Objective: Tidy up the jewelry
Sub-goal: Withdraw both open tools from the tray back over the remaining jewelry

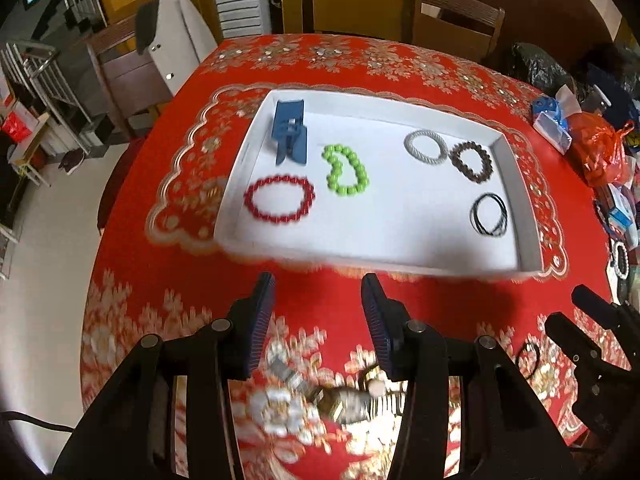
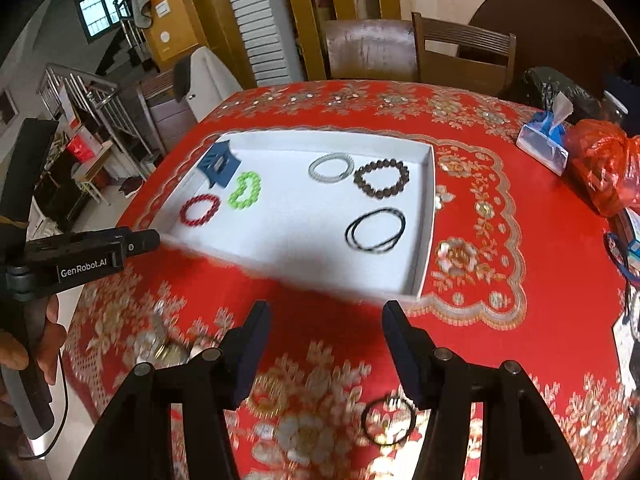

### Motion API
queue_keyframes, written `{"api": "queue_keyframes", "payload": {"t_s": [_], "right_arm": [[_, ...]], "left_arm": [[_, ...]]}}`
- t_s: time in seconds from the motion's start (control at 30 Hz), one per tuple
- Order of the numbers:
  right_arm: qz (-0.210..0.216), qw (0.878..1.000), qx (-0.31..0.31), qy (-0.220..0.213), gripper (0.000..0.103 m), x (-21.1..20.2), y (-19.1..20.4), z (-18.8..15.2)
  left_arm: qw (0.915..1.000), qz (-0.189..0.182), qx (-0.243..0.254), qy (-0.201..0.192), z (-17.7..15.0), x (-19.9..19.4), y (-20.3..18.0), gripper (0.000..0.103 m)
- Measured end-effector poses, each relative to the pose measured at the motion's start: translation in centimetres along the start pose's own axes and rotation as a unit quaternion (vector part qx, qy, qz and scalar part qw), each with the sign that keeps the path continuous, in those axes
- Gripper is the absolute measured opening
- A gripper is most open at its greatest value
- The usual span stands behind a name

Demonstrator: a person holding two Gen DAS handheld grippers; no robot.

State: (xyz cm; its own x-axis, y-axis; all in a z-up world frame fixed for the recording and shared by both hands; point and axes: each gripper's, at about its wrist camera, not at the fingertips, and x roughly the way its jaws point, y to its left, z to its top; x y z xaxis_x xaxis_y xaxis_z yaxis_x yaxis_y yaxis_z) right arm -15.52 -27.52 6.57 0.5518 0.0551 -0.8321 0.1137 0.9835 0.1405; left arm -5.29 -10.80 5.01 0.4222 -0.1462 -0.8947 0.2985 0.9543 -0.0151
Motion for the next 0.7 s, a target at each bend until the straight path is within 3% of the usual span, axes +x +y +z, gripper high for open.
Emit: {"api": "queue_keyframes", "payload": {"t_s": [0.43, 0.6, 0.7], "right_arm": [[0.016, 0.999, -0.024, 0.015, 0.056, -2.6, 1.9, -5.7], [0.023, 0.999, -0.027, 0.023, 0.056, -2.9, 2.5, -7.3], [0.025, 0.999, -0.032, 0.025, 0.056, -3.1, 2.8, -8.0]], "left_arm": [[0.9998, 0.000, -0.021, 0.005, -6.5, -2.9, 0.4, 0.047], [0.9980, -0.025, -0.055, 0.019, -8.4, -3.2, 2.4, 0.047], [0.9953, -0.037, -0.085, 0.028, -9.2, -3.0, 4.3, 0.059]]}}
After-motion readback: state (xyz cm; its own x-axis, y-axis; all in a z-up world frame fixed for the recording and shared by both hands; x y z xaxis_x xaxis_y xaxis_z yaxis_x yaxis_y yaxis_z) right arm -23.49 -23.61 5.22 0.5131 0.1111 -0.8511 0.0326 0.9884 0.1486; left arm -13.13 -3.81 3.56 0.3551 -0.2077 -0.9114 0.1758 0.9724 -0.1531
